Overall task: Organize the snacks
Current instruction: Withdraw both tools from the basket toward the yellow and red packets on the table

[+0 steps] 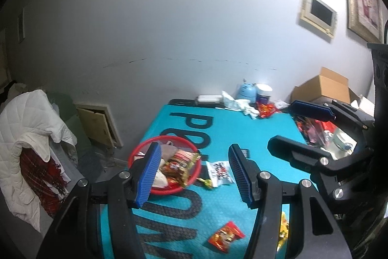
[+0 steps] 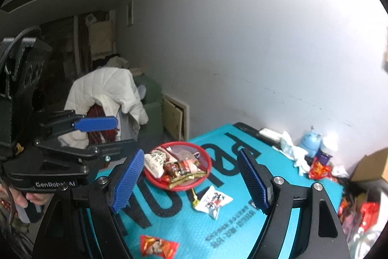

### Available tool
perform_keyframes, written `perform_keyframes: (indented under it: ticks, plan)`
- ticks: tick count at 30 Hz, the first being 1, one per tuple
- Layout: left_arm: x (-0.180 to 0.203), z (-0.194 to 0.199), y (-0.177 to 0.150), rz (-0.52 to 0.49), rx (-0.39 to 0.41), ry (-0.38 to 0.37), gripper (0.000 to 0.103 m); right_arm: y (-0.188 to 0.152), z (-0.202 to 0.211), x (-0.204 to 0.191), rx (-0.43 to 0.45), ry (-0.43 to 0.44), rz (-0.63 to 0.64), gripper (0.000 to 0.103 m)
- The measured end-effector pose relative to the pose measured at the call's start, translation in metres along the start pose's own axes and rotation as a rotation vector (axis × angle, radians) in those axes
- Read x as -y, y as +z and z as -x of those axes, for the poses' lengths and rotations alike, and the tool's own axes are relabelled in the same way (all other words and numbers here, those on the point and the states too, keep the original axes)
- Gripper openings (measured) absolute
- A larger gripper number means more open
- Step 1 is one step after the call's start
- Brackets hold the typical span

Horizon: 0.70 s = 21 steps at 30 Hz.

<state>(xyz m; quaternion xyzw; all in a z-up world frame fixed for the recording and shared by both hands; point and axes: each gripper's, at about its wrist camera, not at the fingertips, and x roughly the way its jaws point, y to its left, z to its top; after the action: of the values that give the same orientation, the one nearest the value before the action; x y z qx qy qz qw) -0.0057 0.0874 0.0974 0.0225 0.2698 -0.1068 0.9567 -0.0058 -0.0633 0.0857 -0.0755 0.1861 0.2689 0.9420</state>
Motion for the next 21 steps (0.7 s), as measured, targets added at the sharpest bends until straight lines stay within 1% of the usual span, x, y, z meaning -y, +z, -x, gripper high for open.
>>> perform_keyframes:
  ticks: [4,7,12,14,18,21]
  plan:
    - [0.018,0.008,-0.008,-0.020,-0.001,-0.038,0.057,-0.012,0.025,0.003,0.010,-0.033,-0.030,0.080]
    - [0.029,0.010,-0.015,-0.029,-0.005,-0.070,0.057,-0.021,0.038,0.005,-0.002,-0.044,-0.051,0.080]
    - [0.047,0.005,-0.028,-0.043,-0.028,-0.110,0.057,-0.041,0.058,0.008,-0.010,-0.095,-0.074,0.080]
    - [0.054,-0.001,-0.035,-0.041,-0.051,-0.133,0.057,-0.048,0.061,0.009,-0.021,-0.107,-0.083,0.080]
    - [0.063,-0.011,-0.051,-0.039,-0.087,-0.152,0.057,-0.063,0.063,0.012,-0.052,-0.134,-0.107,0.080]
    - [0.066,-0.018,-0.062,-0.032,-0.116,-0.161,0.057,-0.076,0.062,0.015,-0.069,-0.127,-0.124,0.080]
